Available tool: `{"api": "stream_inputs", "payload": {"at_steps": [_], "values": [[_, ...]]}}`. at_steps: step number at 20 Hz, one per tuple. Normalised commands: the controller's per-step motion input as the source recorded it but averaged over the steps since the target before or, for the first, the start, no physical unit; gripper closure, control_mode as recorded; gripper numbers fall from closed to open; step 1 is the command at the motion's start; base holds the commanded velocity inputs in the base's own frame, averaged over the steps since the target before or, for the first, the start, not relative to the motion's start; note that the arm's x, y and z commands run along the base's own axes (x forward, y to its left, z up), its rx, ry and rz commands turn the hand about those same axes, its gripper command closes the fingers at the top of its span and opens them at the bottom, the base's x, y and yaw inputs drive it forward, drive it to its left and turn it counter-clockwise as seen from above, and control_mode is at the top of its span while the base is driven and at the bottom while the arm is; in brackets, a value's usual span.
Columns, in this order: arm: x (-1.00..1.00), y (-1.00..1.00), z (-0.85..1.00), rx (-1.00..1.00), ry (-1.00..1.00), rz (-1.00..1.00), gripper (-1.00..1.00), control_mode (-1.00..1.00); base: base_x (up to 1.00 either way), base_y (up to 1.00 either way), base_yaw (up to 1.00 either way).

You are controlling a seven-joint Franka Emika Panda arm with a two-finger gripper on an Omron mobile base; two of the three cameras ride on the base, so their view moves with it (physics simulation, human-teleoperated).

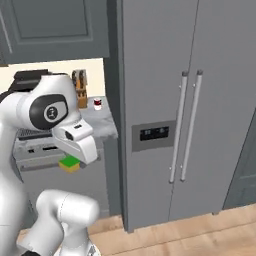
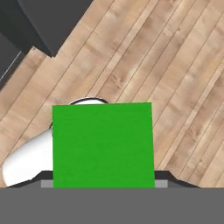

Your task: Place the sponge inside the microwave to prepare for sanitizing.

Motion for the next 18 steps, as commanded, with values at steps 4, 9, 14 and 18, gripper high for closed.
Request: {"api": "stream_inputs", "payload": {"at_steps": [4,9,14,18], "values": [[0.0,0.0,0.0,0.0,0.0,0.0,1.0,1.0,-0.36,-0.56,-0.46],[0.0,0.0,0.0,0.0,0.0,0.0,1.0,1.0,-0.16,-0.67,-0.43],[0.0,0.0,0.0,0.0,0.0,0.0,1.0,1.0,-0.02,-0.62,-0.44],[0.0,0.0,0.0,0.0,0.0,0.0,1.0,1.0,0.4,-0.39,-0.11]]}}
